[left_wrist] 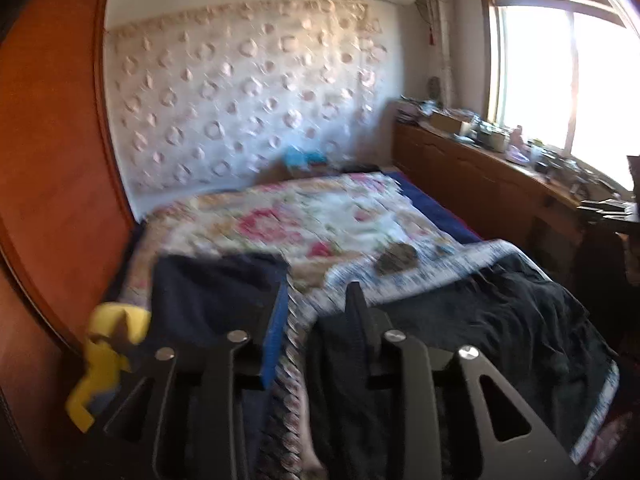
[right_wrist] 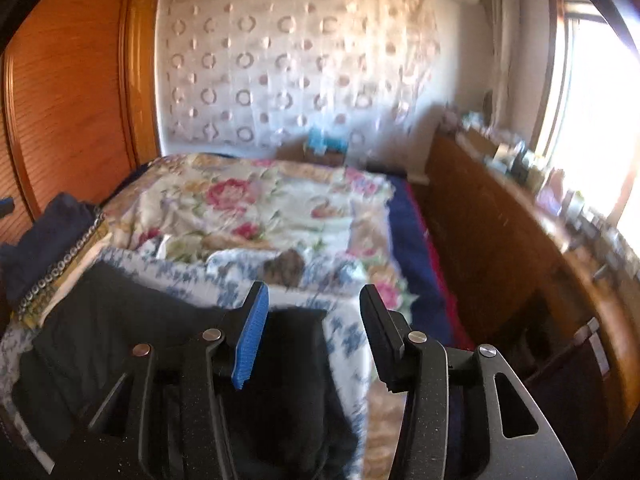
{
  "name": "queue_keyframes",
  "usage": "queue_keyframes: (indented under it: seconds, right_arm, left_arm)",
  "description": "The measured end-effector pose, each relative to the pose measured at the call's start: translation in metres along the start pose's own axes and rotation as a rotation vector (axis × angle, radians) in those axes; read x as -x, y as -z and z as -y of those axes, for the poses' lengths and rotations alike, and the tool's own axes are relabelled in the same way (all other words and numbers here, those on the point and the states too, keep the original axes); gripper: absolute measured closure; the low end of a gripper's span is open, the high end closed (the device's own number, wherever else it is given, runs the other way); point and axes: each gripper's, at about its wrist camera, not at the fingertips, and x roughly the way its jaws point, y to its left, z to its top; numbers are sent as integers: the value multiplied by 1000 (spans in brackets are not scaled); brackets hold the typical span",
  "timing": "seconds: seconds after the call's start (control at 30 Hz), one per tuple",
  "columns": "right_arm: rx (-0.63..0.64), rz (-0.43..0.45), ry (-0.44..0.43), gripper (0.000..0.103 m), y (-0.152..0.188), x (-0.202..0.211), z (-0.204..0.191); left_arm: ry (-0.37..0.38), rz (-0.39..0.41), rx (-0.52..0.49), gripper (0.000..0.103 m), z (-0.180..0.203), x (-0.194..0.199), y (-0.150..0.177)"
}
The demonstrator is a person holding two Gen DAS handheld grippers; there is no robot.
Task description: Fold small clothes
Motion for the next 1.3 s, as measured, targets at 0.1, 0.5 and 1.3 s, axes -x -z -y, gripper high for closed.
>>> queue_keyframes:
  seconds: [0.1, 0.5, 1.3]
  right_arm:
    - [-4, -21, -43, 55, 25, -7, 3]
    - [-113, -103, -175, 43, 131, 6, 5]
    - [-168, -173, -109, 95, 174, -26, 5]
  left_arm:
    - [39, -42, -22, 63, 16, 0, 20]
    - [90, -165, 9, 60, 48, -2, 92]
    - [49, -268, -15, 56, 55, -27, 153]
